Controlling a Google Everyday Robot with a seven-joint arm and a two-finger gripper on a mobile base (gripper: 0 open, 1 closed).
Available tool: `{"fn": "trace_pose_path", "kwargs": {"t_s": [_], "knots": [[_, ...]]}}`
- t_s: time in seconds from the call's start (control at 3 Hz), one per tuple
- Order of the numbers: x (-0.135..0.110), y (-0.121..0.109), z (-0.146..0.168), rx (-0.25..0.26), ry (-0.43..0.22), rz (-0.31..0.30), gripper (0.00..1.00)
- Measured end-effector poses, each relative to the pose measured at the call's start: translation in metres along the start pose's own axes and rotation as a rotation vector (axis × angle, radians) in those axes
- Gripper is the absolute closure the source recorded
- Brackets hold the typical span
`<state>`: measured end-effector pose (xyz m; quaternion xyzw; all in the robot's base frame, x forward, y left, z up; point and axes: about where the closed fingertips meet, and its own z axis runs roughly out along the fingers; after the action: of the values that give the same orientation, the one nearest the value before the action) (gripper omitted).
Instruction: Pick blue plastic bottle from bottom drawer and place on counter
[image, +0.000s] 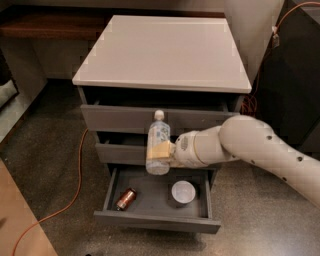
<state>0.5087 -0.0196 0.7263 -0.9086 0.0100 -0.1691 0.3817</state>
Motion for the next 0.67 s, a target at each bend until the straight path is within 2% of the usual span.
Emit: {"fn": "trace_pose_path", "kwargs": {"t_s": [0.33,0.67], "knots": [[0.007,-0.008,-0.018,-0.005,0.011,-0.027,1.00],[0.014,-0.016,-0.034,0.033,0.030,-0.032,1.00]]}}
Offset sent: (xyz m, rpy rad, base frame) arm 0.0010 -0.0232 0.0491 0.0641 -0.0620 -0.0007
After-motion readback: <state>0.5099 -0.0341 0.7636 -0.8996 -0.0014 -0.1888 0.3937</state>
